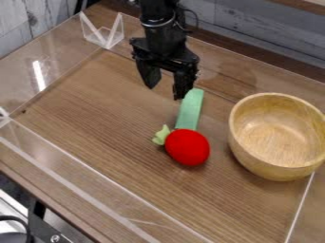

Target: Move the red object to the right side of the table

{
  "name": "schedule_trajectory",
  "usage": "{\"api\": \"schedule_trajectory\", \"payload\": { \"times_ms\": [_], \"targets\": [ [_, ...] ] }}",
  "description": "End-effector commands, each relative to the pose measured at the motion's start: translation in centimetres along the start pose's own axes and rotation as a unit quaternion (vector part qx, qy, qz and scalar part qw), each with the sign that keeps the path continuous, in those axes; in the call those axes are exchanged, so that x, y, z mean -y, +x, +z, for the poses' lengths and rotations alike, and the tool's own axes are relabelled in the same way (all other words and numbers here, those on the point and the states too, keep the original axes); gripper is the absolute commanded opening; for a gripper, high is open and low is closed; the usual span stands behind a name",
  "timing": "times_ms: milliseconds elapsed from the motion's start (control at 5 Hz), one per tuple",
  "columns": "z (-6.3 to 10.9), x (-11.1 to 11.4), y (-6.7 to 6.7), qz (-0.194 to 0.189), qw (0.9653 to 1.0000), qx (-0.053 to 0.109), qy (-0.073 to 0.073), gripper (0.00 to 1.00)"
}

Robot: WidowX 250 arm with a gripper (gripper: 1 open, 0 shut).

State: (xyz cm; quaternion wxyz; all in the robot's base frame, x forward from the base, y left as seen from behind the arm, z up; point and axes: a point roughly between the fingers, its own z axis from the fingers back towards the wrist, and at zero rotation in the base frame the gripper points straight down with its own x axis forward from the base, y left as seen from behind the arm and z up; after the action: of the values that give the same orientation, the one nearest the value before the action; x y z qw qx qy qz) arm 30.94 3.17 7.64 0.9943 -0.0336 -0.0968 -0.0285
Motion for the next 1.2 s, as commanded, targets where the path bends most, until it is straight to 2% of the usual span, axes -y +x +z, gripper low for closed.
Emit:
{"api": "schedule_trajectory", "payload": {
  "times_ms": [0,400,800,1000],
  "targets": [
    [2.4,0.7,-0.3,-0.007,0.9998,0.02,0.003,1.0],
    [2.8,1.3,-2.3,0.004,1.0,-0.006,0.003,1.0],
    [1.9,2.2,-5.1,-0.015,0.9995,-0.027,-0.003,1.0],
    [1.1,4.2,-5.1,-0.013,0.9994,-0.031,0.0,1.0]
  ]
}}
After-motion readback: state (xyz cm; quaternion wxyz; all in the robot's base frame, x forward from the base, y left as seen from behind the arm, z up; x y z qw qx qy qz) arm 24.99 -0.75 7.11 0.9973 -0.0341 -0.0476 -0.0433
